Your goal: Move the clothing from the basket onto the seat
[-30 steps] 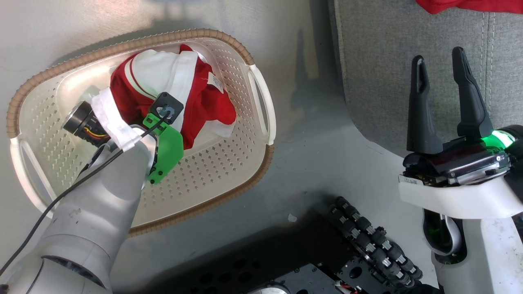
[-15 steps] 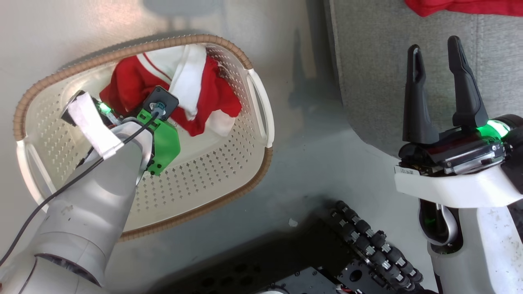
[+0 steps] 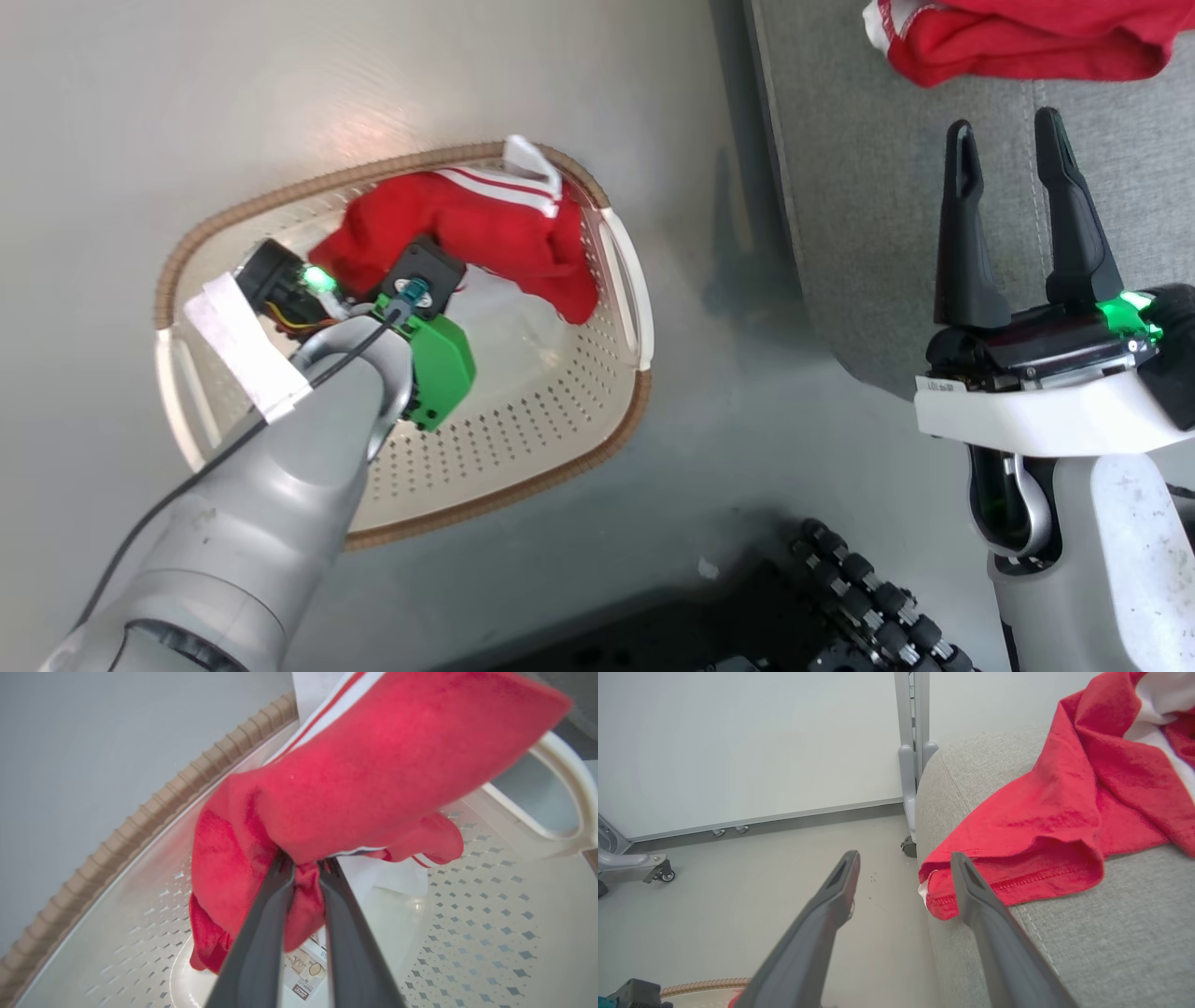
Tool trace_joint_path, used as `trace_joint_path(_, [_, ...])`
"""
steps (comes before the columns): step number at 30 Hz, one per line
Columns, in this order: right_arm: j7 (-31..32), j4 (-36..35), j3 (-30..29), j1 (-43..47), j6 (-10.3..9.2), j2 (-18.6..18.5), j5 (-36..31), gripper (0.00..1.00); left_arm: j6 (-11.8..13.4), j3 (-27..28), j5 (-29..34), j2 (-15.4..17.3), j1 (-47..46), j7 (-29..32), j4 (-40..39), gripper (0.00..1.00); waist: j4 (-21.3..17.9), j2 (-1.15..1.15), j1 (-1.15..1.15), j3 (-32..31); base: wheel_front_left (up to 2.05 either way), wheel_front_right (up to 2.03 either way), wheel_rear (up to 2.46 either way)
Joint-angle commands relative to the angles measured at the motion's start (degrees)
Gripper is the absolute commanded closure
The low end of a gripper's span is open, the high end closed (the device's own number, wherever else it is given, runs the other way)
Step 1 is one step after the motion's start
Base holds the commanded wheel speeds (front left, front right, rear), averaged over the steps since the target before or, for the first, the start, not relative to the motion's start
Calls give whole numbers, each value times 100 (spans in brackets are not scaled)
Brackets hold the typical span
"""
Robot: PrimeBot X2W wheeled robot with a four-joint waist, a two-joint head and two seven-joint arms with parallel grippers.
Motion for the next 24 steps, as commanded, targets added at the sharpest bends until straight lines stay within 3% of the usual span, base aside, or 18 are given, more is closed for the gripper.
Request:
trace_joint_path(1, [3, 36, -37, 116, -2, -16, -57, 0, -17, 29, -46, -35, 109, -53, -201, 100, 272, 0, 0, -470, 0, 0, 0])
trace_joint_path(14, [366, 115, -203, 545, -1, -16, -303, 0, -50, 192, -214, 146, 1255, -49, -2369, 100, 668, 0, 0, -1738, 0, 0, 0])
trace_joint_path(24, [694, 24, -220, 984, -2, -16, -414, 0, 128, 624, -414, 308, 2043, -49, -3987, 100, 952, 0, 0, -2586, 0, 0, 0])
